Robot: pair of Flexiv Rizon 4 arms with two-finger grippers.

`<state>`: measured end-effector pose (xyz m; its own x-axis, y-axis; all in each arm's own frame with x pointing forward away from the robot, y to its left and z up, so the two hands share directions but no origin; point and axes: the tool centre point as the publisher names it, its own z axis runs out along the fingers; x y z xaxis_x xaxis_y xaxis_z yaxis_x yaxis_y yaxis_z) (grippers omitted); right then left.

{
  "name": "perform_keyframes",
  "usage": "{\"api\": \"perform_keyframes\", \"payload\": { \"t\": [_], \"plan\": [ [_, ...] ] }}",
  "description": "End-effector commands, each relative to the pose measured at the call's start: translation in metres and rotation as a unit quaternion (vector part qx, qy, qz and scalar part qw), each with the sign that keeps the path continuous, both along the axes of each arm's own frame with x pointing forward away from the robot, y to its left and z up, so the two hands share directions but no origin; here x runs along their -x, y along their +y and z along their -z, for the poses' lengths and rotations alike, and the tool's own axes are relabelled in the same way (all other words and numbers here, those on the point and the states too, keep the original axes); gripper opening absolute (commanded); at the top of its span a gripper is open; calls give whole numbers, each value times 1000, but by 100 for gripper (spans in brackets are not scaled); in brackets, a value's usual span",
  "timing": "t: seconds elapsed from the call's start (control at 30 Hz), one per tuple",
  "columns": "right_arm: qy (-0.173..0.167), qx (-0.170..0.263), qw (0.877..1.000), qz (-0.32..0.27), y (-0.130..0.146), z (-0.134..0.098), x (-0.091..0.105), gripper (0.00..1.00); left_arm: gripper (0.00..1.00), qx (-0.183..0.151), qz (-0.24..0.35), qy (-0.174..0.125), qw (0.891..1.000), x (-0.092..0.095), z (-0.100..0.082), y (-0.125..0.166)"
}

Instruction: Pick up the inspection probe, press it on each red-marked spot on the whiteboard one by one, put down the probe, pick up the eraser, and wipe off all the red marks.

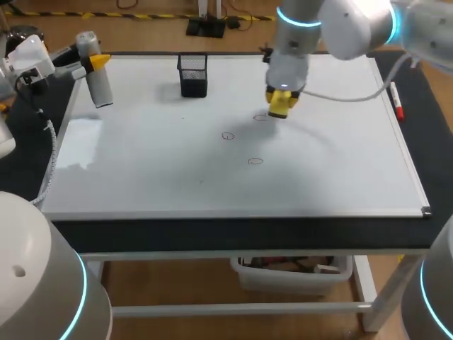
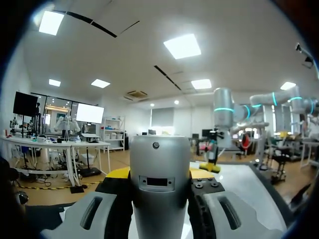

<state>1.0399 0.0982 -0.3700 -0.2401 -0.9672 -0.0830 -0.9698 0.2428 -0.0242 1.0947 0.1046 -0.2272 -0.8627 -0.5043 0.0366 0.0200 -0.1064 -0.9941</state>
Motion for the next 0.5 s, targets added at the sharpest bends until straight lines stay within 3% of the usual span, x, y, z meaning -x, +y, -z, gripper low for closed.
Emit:
{"api": "perform_keyframes", "payload": {
  "t": [0.03,0.27,0.5],
  "plan": [
    [6,25,999,-26,46,6,-5,0,0,0,-1,-2,1000,1,-1,0],
    [16,25,996,-83,104,19,5,0,0,0,-1,-2,1000,1,-1,0],
    [34,27,992,-116,135,33,13,0,0,0,-1,-2,1000,1,-1,0]
  ]
}}
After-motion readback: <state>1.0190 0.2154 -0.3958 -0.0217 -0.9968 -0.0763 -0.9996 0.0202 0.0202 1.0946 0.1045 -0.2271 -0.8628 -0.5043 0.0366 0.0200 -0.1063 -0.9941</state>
